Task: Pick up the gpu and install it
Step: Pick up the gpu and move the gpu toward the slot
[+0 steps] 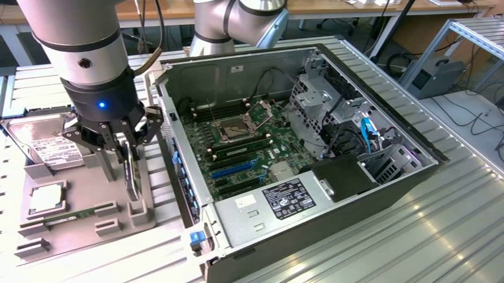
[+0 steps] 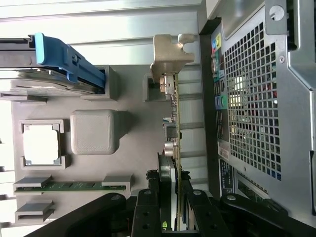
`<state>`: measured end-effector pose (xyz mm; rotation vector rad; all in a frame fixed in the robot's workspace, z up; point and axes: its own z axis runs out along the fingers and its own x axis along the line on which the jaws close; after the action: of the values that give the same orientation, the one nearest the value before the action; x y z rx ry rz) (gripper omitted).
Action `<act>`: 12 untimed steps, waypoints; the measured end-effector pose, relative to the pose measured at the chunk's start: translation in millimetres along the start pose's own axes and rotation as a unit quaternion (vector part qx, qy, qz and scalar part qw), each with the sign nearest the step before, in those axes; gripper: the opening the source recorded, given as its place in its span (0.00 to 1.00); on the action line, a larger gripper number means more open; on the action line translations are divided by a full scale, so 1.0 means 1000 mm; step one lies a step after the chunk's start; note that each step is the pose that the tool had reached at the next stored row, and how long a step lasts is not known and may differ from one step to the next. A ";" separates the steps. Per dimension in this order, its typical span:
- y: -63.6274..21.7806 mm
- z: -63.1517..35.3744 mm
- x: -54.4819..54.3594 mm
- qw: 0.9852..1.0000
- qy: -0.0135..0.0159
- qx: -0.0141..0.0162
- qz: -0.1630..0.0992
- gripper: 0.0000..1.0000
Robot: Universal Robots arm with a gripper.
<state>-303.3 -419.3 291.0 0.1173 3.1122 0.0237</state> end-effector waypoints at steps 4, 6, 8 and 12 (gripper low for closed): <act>0.0000 -0.0012 0.000 1.000 0.000 0.000 0.000 0.27; 0.0000 -0.0017 0.000 1.000 0.000 0.000 0.000 0.27; 0.0000 -0.0022 0.000 1.000 0.000 0.000 0.000 0.27; 0.0001 -0.0035 0.000 1.000 0.000 0.000 0.000 0.27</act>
<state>-303.2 -419.3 294.6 0.1173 3.1121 0.0238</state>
